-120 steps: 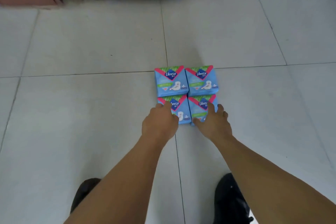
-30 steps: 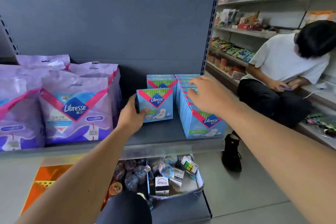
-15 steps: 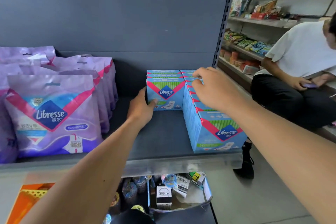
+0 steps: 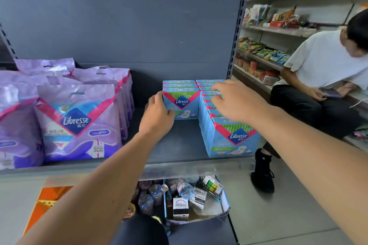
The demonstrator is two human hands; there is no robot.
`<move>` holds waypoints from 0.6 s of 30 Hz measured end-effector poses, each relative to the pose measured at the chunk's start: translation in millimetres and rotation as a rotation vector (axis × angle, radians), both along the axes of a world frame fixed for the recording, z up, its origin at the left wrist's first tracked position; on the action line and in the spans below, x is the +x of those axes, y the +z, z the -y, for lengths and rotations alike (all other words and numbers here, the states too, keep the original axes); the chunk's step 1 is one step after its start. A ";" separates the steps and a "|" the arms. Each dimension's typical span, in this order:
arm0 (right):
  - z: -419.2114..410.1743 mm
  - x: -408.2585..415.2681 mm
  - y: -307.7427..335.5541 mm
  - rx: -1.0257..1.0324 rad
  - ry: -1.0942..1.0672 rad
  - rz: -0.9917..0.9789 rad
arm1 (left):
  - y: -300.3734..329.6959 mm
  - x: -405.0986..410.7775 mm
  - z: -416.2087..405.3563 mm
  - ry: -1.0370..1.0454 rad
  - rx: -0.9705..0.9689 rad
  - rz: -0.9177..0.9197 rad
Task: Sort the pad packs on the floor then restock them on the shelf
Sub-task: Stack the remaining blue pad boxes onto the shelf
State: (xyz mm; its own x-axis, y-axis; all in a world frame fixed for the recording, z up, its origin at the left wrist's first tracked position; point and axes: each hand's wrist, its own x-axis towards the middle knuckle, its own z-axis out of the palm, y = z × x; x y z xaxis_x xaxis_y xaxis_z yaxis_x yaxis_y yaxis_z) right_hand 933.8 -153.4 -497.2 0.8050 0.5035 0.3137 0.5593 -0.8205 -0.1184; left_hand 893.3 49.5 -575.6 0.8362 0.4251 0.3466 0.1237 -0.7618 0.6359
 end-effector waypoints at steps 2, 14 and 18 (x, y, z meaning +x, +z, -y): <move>11.0 -21.2 2.3 -0.032 0.000 0.007 | 10.5 -19.3 10.6 0.002 0.150 0.015; 124.7 -135.5 6.5 -0.038 -0.158 0.023 | 74.1 -111.4 153.7 -0.362 0.491 0.116; 194.3 -167.2 0.4 -0.030 -0.301 -0.002 | 80.0 -123.8 224.9 -0.536 0.512 0.085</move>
